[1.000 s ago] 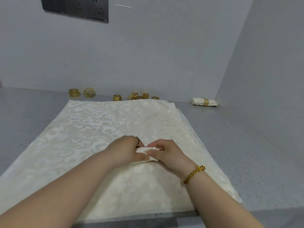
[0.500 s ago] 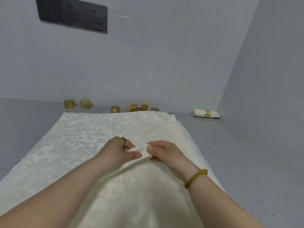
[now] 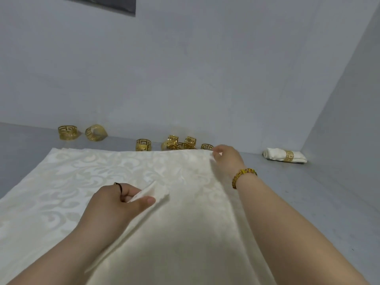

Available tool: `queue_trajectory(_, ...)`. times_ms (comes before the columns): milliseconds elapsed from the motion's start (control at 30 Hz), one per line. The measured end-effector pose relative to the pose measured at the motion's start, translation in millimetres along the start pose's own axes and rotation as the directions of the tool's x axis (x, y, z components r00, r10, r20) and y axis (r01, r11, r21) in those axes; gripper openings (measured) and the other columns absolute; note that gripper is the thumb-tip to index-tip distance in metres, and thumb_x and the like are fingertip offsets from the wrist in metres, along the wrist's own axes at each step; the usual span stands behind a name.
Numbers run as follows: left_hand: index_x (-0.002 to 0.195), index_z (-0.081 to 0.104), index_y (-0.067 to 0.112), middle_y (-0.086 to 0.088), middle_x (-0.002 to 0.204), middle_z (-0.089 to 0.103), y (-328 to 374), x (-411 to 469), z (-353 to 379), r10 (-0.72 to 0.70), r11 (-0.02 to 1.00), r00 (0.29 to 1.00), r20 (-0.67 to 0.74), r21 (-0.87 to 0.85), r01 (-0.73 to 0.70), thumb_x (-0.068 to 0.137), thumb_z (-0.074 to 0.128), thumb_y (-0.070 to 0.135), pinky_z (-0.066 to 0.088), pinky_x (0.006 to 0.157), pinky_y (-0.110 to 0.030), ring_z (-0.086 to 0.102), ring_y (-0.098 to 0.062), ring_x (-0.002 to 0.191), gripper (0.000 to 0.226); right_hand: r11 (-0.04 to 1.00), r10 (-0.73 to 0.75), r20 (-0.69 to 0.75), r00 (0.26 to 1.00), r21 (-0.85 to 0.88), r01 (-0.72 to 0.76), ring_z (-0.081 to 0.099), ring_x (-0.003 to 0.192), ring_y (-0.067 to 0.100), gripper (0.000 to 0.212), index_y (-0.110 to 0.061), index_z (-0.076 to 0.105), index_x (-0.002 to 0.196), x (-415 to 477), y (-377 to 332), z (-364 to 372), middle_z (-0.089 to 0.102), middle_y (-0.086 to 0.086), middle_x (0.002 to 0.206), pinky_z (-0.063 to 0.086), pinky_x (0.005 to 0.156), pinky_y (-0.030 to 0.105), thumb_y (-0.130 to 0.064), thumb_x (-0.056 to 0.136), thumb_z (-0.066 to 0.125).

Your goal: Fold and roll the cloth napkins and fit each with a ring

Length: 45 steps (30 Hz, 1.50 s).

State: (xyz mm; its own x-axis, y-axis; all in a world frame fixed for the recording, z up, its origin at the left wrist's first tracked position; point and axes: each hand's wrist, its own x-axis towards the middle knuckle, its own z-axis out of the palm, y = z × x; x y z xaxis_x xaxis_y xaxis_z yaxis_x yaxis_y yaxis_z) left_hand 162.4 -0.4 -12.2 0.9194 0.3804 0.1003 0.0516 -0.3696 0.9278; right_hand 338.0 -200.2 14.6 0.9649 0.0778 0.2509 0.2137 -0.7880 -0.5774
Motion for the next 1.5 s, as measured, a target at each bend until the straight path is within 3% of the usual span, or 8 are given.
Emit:
queue_trajectory(200,0.062,0.067,0.015,0.001,0.044,0.060,-6.6,9.5,0.6,-0.075,0.995,0.997,0.016,-0.065,0.076,0.065,0.079,0.023,0.036,0.040,-0.016,0.047,-0.003,0.033,0.015,0.955,0.056,0.035,0.998,-0.293,-0.044,0.039,0.118,0.034,0.036,-0.004,0.056,0.114,66.3,2.8,34.9,0.054,0.018,0.119,0.036,0.091,0.034,-0.017,0.096,0.028)
queue_trajectory(433,0.057,0.068,0.019,-0.006,0.062,0.069,-8.1,12.1,1.0,-0.093,0.995,0.995,0.037,-0.043,0.095,0.065,0.079,0.024,0.040,0.046,-0.020,0.054,-0.007,0.040,0.014,0.943,0.159,0.111,0.981,-0.311,-0.118,0.044,0.069,0.024,0.038,-0.011,0.035,0.058,89.6,11.2,52.6,0.037,0.003,0.061,0.032,0.056,0.026,-0.023,0.093,0.041)
queue_trajectory(600,0.058,0.068,0.017,-0.003,0.060,0.069,-9.3,13.9,4.0,-0.089,0.996,0.996,0.027,-0.018,0.089,0.065,0.079,0.023,0.040,0.049,-0.022,0.056,-0.009,0.042,0.014,0.966,0.089,-0.001,0.996,-0.245,-0.086,0.048,0.081,0.025,0.021,-0.003,0.058,0.082,85.7,13.3,53.4,0.051,0.011,0.084,0.034,0.060,0.022,-0.019,0.090,0.048)
queue_trajectory(700,0.060,0.068,0.016,-0.003,0.060,0.069,-9.1,14.6,4.6,-0.071,0.997,0.997,0.029,-0.004,0.071,0.067,0.078,0.021,0.041,0.046,-0.021,0.056,-0.010,0.043,0.013,0.987,0.059,-0.132,0.990,-0.143,-0.077,0.049,0.085,0.027,0.023,-0.006,0.055,0.070,76.3,11.3,38.9,0.052,0.016,0.092,0.037,0.057,0.024,-0.018,0.088,0.050)
queue_trajectory(867,0.065,0.067,0.014,-0.001,0.048,0.061,-7.6,11.8,3.8,-0.008,1.000,0.999,0.033,0.004,0.008,0.070,0.076,0.020,0.035,0.038,-0.010,0.052,-0.005,0.039,0.012,0.978,0.102,-0.260,0.960,0.202,-0.050,0.048,0.102,0.026,0.024,-0.008,0.047,0.107,25.9,-3.9,-5.4,0.052,0.008,0.104,0.034,0.072,0.023,-0.018,0.087,0.056)
queue_trajectory(1100,0.069,0.062,0.023,-0.002,0.070,0.065,15.2,-15.6,-2.3,0.092,0.994,0.993,0.077,0.053,-0.096,0.077,0.067,0.013,0.040,0.051,-0.014,0.056,-0.013,0.060,0.015,0.634,0.198,0.069,0.978,0.751,-0.181,0.051,0.072,0.008,0.050,-0.013,0.034,0.123,-114.6,-38.1,-38.8,0.053,0.001,0.088,0.044,0.072,0.018,-0.002,0.082,0.060)
queue_trajectory(1300,0.072,0.066,0.019,0.002,0.067,0.064,42.2,-64.2,-10.5,0.170,0.980,0.983,0.076,-0.115,-0.160,0.077,0.069,0.013,0.040,0.050,-0.010,0.054,-0.008,0.057,0.008,0.363,0.080,0.394,0.915,0.844,-0.395,0.060,0.074,0.013,0.037,-0.009,0.047,0.117,-202.4,-48.4,-40.0,0.063,0.006,0.090,0.052,0.073,0.019,0.001,0.082,0.058)
queue_trajectory(1500,0.065,0.067,0.022,0.011,0.052,0.065,30.9,-97.4,-6.6,0.128,0.949,0.991,0.038,-0.296,-0.111,0.075,0.071,0.008,0.042,0.047,-0.008,0.056,0.004,0.048,0.018,0.172,-0.046,0.360,0.932,0.922,-0.348,0.064,0.095,0.017,0.044,-0.002,0.053,0.119,-234.2,-43.4,-18.7,0.068,0.011,0.103,0.053,0.083,0.021,-0.006,0.077,0.066)
